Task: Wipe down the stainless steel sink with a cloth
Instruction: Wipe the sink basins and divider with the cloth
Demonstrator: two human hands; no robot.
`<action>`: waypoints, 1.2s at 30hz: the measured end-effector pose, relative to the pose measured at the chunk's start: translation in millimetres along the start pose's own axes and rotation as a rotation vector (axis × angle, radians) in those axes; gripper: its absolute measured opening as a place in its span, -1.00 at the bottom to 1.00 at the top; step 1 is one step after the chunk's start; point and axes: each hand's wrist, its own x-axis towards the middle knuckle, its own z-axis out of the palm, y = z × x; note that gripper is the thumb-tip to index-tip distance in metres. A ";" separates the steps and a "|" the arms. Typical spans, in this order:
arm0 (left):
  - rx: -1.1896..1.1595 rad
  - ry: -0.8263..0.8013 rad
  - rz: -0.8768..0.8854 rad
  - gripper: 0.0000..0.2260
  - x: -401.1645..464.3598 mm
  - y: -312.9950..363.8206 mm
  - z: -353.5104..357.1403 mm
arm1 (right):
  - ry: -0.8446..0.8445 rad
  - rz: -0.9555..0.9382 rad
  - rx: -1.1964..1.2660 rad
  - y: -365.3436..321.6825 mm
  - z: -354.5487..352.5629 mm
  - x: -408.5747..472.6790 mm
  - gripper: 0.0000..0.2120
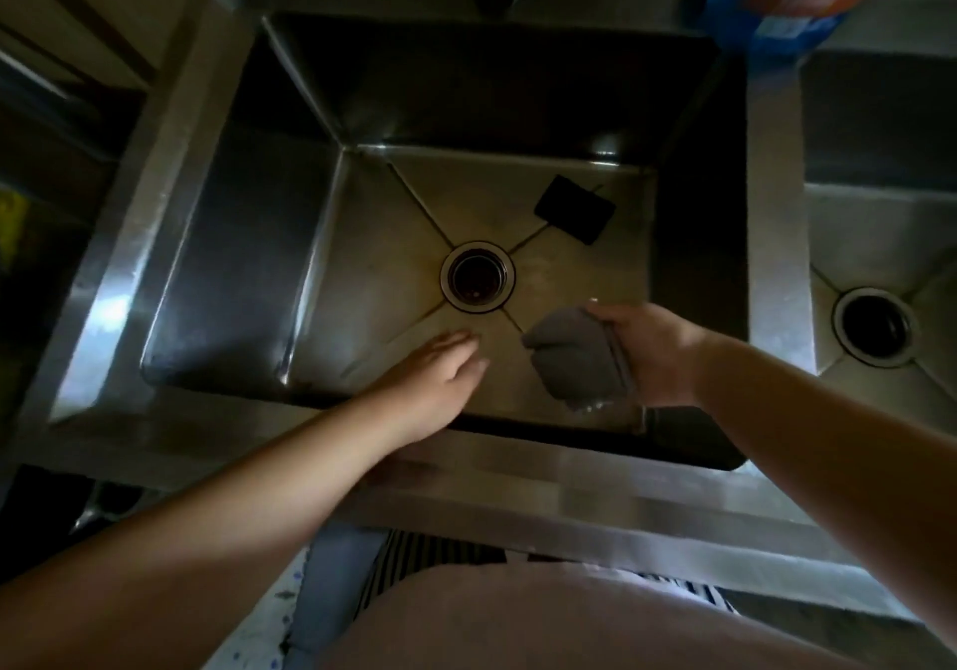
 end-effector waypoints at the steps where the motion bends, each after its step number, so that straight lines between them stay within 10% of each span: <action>1: 0.002 0.012 0.021 -0.57 3.4 -1.4 -8.7 | 0.026 -0.042 0.090 -0.1 4.1 3.1 -0.60; 8: 0.382 0.072 0.289 -0.65 42.5 8.9 -90.3 | 0.178 -0.378 0.899 0.1 38.7 24.7 -0.65; 16: 0.838 0.171 0.488 -0.59 108.5 29.6 -147.6 | 0.211 -0.540 1.090 -13.1 24.1 40.9 -0.67; 23: 0.990 0.168 0.648 -0.55 160.0 56.9 -121.5 | 0.266 -0.589 0.882 -33.7 -0.7 51.7 -0.77; 29: 0.772 0.261 0.673 -0.63 187.8 89.2 -120.0 | 0.664 -0.574 0.360 -68.4 -30.8 44.1 -0.75; 36: 0.508 0.283 0.566 -0.60 192.5 44.0 -102.7 | 0.190 -0.558 0.462 -84.2 -45.4 47.6 -0.72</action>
